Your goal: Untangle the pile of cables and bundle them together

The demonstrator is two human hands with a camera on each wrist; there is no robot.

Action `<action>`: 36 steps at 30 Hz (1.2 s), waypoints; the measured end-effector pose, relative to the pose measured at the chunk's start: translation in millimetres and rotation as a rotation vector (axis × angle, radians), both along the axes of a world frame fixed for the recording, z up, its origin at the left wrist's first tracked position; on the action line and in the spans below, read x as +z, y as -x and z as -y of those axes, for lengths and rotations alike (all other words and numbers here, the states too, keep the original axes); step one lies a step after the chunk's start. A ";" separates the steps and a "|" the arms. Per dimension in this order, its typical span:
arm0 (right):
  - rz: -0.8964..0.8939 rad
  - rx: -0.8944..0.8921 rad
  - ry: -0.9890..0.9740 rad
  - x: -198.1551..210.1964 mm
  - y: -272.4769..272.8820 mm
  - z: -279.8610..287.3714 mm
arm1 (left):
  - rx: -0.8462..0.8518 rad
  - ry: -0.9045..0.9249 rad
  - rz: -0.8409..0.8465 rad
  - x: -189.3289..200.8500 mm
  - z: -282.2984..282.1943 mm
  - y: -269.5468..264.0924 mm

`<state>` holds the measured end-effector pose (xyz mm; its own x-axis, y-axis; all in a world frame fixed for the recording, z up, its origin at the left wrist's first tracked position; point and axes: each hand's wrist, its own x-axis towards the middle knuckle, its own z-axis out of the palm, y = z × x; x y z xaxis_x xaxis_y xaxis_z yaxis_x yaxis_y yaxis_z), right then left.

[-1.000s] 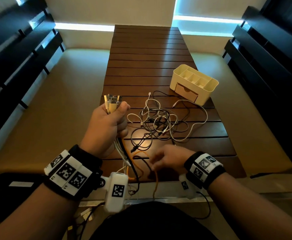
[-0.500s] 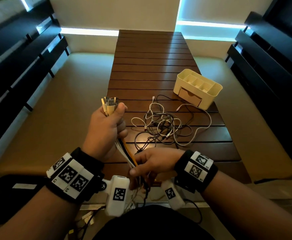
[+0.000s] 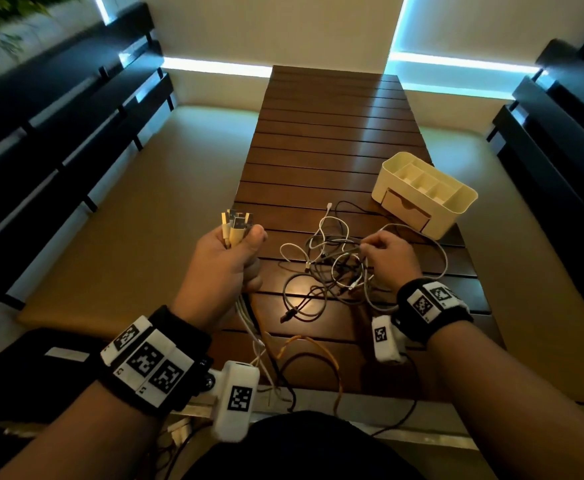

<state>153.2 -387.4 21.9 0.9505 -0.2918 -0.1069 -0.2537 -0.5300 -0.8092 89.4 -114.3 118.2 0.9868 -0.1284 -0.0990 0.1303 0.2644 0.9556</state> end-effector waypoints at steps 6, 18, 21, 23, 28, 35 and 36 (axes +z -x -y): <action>-0.092 -0.036 0.023 -16.1 -18.3 17.6 | 0.011 -0.027 0.004 -1.4 11.8 -7.0; -0.327 0.304 -0.026 -8.5 -24.1 36.8 | -0.005 -0.022 -0.012 -10.6 46.8 -22.2; -0.393 0.312 -0.243 -7.0 -22.3 45.0 | 0.014 -0.005 -0.023 -13.7 53.2 -23.4; -0.353 0.206 -0.261 -10.4 -25.2 48.2 | 0.021 0.002 -0.023 -15.2 55.2 -23.3; -0.327 0.132 -0.115 -16.0 -37.0 44.8 | 0.032 0.002 -0.027 -16.8 54.4 -23.1; -0.370 0.229 -0.007 -19.8 -43.1 32.2 | 0.001 0.006 -0.013 -5.2 44.3 -29.7; -0.346 0.219 -0.033 -17.3 -43.0 31.5 | 0.000 0.007 -0.011 -3.9 41.1 -30.7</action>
<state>196.2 -418.9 4.6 0.8962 -0.0779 -0.4367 -0.3977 -0.5771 -0.7133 120.0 -155.4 114.4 0.9856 -0.1290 -0.1090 0.1408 0.2707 0.9523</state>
